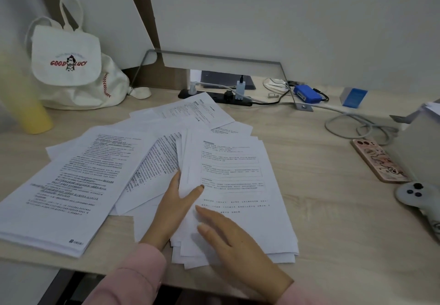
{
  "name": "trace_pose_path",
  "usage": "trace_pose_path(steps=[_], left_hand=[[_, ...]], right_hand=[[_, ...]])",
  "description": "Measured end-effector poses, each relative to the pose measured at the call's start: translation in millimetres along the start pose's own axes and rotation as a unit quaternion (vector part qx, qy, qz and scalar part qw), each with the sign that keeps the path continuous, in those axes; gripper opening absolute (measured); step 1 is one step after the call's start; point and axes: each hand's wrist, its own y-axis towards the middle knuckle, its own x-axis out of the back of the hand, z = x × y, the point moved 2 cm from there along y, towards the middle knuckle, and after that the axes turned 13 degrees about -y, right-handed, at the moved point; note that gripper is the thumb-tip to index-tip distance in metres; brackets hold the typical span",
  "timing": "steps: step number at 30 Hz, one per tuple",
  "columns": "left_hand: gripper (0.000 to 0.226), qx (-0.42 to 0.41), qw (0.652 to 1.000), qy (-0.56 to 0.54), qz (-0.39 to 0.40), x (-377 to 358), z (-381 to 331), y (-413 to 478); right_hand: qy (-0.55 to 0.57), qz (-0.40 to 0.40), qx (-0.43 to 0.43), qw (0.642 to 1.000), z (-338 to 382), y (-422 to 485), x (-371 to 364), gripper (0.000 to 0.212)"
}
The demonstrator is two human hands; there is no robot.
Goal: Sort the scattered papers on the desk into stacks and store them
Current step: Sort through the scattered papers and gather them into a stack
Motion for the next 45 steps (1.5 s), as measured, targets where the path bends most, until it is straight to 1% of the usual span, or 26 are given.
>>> trace_pose_path(steps=[1, 2, 3, 5, 7, 10, 12, 14, 17, 18, 19, 21, 22, 24, 25, 29, 31, 33, 35, 38, 40, 42, 43, 45], left_hand=[[0.061, -0.004, 1.000, 0.016, 0.000, 0, -1, 0], [0.064, -0.004, 0.999, 0.032, -0.004, 1, -1, 0], [0.066, -0.004, 0.999, 0.041, -0.008, 2, -1, 0], [0.064, -0.003, 0.999, 0.044, -0.007, 1, 0, -1], [0.060, -0.002, 0.999, 0.034, -0.006, 0, 0, -3], [0.052, -0.003, 1.000, -0.021, -0.019, 0, -5, -9], [0.048, 0.001, 0.997, -0.067, -0.035, 4, -11, -13], [0.044, -0.007, 0.994, -0.095, -0.049, 12, -20, -19], [0.042, -0.028, 0.989, -0.126, -0.068, 31, -35, -24], [0.043, -0.036, 0.989, -0.126, -0.067, 40, -42, -27], [0.044, -0.041, 0.990, -0.118, -0.065, 51, -48, -28], [0.042, -0.041, 0.993, -0.093, -0.066, 76, -60, -30], [0.039, -0.038, 0.994, -0.072, -0.069, 92, -66, -29], [0.032, -0.023, 0.996, -0.015, -0.079, 129, -76, -24], [0.030, -0.011, 0.996, 0.016, -0.082, 146, -81, -20], [0.017, 0.021, 0.985, 0.149, -0.089, 214, -93, -7], [0.015, 0.027, 0.975, 0.196, -0.098, 238, -92, 1], [0.016, 0.035, 0.967, 0.225, -0.110, 258, -86, 9], [0.019, 0.045, 0.964, 0.228, -0.129, 272, -78, 18], [0.013, 0.051, 0.961, 0.225, -0.155, 290, -62, 32], [0.014, 0.076, 0.958, 0.218, -0.169, 299, -49, 39], [0.018, 0.104, 0.955, 0.221, -0.169, 305, -40, 44], [0.020, 0.114, 0.954, 0.223, -0.165, 306, -38, 45], [0.020, 0.128, 0.956, 0.211, -0.160, 303, -40, 44]], right_hand=[[0.049, -0.001, -0.006, 0.999, -4, 1, 4, 0.041], [0.081, -0.020, -0.018, 0.996, -10, 2, 9, 0.035], [0.092, -0.055, -0.036, 0.994, -17, 5, 16, 0.031], [0.076, -0.135, -0.079, 0.985, -37, 10, 33, 0.028], [0.071, -0.190, -0.127, 0.971, -58, 14, 50, 0.038], [0.097, -0.204, -0.207, 0.952, -77, 16, 71, 0.059], [0.135, -0.199, -0.225, 0.944, -76, 18, 79, 0.066], [0.191, -0.183, -0.220, 0.939, -70, 23, 83, 0.069], [0.263, -0.116, -0.214, 0.934, -58, 33, 80, 0.072], [0.282, -0.091, -0.207, 0.932, -53, 37, 77, 0.070], [0.307, -0.068, -0.194, 0.929, -45, 42, 72, 0.063], [0.362, -0.019, -0.155, 0.919, -25, 50, 62, 0.040], [0.377, 0.005, -0.130, 0.917, -14, 55, 55, 0.034], [0.378, 0.033, -0.084, 0.921, 13, 66, 38, 0.030], [0.377, 0.038, -0.074, 0.923, 24, 71, 29, 0.029], [0.355, 0.068, -0.091, 0.928, 60, 101, -19, 0.029], [0.334, 0.078, -0.101, 0.934, 78, 114, -40, 0.031], [0.305, 0.074, -0.101, 0.944, 94, 127, -58, 0.031], [0.278, 0.071, -0.111, 0.952, 106, 135, -70, 0.026], [0.274, 0.063, -0.137, 0.950, 113, 146, -84, 0.022], [0.314, 0.062, -0.156, 0.935, 115, 150, -88, 0.020], [0.390, 0.087, -0.175, 0.900, 119, 153, -90, 0.025], [0.417, 0.093, -0.183, 0.885, 121, 154, -91, 0.023], [0.439, 0.072, -0.201, 0.873, 121, 160, -95, 0.020]])
